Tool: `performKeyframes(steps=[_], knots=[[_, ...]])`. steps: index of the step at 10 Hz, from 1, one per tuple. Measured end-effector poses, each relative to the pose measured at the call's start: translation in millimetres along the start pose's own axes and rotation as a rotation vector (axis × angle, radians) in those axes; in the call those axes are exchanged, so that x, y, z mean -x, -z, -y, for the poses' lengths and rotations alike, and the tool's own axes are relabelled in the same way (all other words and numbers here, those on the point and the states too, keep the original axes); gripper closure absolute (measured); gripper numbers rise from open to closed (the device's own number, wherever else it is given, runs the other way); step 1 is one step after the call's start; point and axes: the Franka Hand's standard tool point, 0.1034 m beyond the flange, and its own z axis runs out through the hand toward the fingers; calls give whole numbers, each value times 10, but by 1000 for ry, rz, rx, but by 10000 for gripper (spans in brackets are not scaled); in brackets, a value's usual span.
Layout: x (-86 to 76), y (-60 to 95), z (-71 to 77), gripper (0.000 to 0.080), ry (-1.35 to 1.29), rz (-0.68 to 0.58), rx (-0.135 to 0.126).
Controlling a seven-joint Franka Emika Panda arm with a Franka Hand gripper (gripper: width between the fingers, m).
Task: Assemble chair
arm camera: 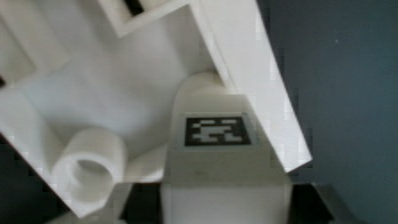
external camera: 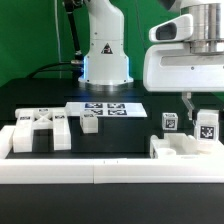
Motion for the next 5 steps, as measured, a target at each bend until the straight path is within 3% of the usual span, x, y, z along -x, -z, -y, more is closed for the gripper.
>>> performKeyframes(steps=[5], knots=[[38,-11,25,509,-488,4,-1]])
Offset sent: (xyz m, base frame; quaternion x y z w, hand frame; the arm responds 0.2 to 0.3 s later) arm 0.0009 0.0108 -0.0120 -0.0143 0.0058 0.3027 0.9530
